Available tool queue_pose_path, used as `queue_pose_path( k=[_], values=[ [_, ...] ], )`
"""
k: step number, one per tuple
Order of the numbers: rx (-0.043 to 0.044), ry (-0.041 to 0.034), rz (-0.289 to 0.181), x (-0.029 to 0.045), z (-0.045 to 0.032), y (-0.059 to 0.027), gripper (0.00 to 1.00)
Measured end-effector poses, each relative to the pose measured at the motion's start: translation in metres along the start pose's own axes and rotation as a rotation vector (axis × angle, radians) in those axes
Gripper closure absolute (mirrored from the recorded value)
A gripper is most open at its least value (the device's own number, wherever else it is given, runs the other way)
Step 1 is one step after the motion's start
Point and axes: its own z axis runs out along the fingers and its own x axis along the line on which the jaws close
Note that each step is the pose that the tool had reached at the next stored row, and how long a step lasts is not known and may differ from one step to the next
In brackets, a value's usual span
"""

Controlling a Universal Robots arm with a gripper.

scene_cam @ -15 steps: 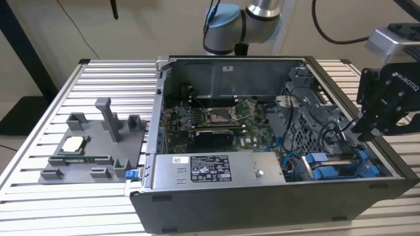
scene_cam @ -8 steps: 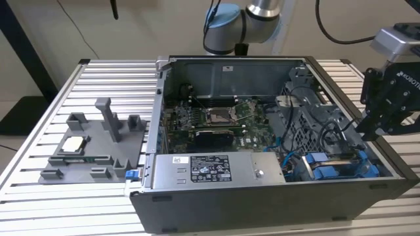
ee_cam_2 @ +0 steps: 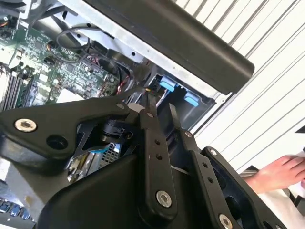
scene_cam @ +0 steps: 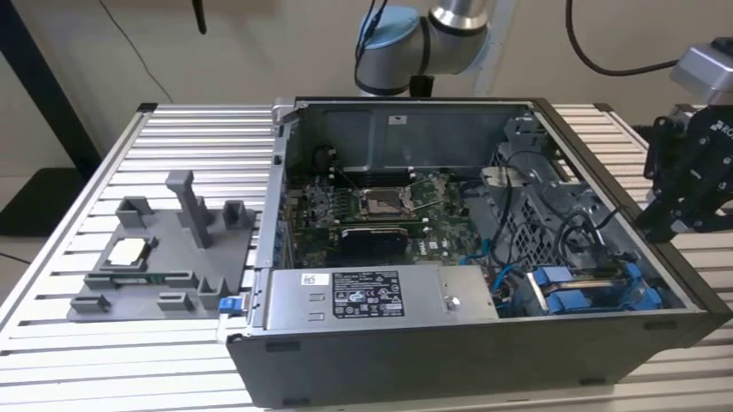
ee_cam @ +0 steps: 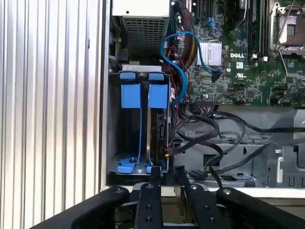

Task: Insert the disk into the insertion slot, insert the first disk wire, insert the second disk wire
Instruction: 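Insert the second disk wire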

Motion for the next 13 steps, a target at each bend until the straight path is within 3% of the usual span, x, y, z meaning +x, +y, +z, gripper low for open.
queue_pose_path(
  k=[9, 13],
  values=[
    [-0.0037, -0.0004, 0.0, -0.011, -0.0006, -0.0069, 0.73],
    [-0.0103, -0.0002, 0.0, -0.0119, -0.0069, -0.0085, 0.73]
  ],
)
